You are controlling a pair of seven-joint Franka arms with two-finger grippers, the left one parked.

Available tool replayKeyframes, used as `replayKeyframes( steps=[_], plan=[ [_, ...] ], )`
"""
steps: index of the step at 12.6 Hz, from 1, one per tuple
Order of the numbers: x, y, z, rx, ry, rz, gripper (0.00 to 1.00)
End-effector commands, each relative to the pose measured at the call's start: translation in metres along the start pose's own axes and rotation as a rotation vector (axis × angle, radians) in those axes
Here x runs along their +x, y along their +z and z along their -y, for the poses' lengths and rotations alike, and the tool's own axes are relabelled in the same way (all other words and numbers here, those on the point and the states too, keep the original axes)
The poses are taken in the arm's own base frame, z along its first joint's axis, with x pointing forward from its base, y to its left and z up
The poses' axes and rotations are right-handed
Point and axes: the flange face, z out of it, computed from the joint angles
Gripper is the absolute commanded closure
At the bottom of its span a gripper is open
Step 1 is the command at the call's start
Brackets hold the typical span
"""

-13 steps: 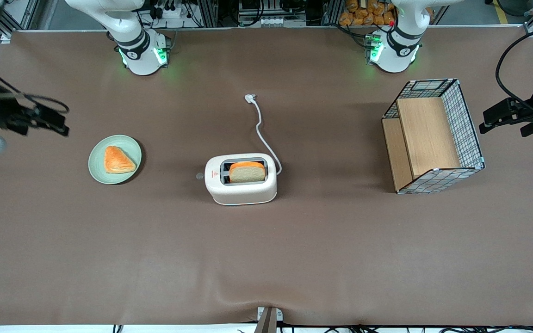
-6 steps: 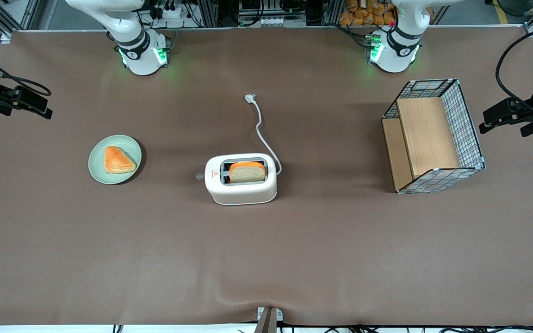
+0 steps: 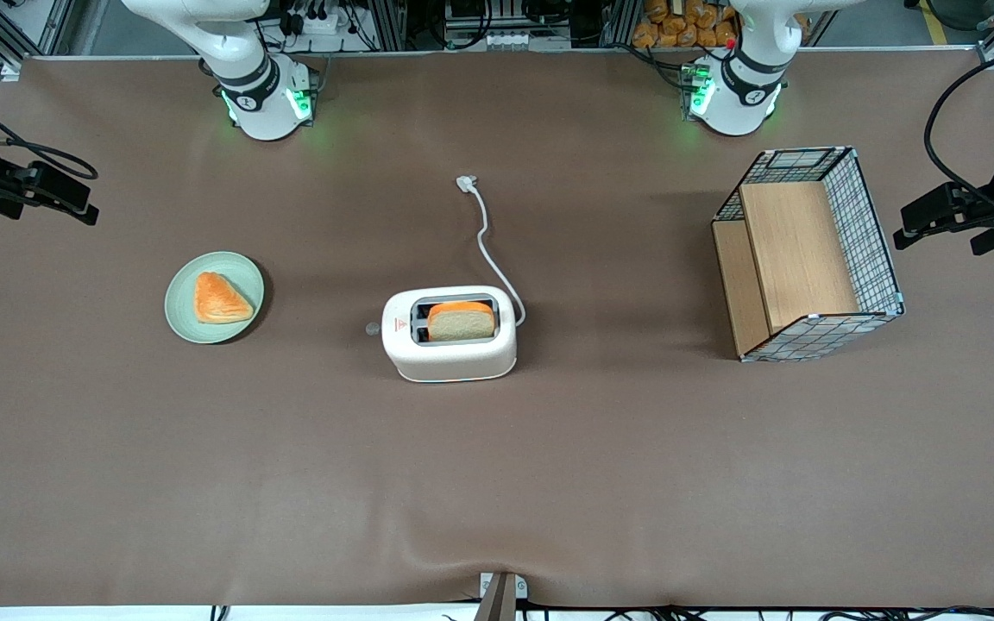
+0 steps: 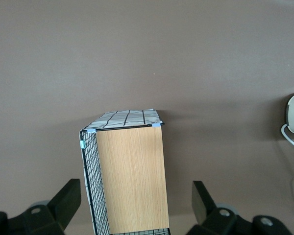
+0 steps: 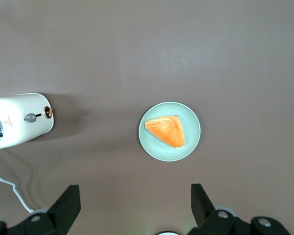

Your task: Press toaster button with right arm

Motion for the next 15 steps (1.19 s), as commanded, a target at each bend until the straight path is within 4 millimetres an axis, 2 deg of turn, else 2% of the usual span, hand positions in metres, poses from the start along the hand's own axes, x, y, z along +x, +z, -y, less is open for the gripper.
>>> replayKeyframes(
  steps=[1,6,8,15],
  plan=[
    [-0.008,-0.004,-0.004,-0.022,-0.011,-0.021,0.00],
    [-0.003,-0.006,-0.008,-0.024,-0.001,-0.049,0.00],
    [-0.001,-0.004,-0.016,-0.022,0.006,-0.049,0.00],
    [0.000,-0.004,-0.017,-0.024,-0.017,-0.050,0.00]
  ],
)
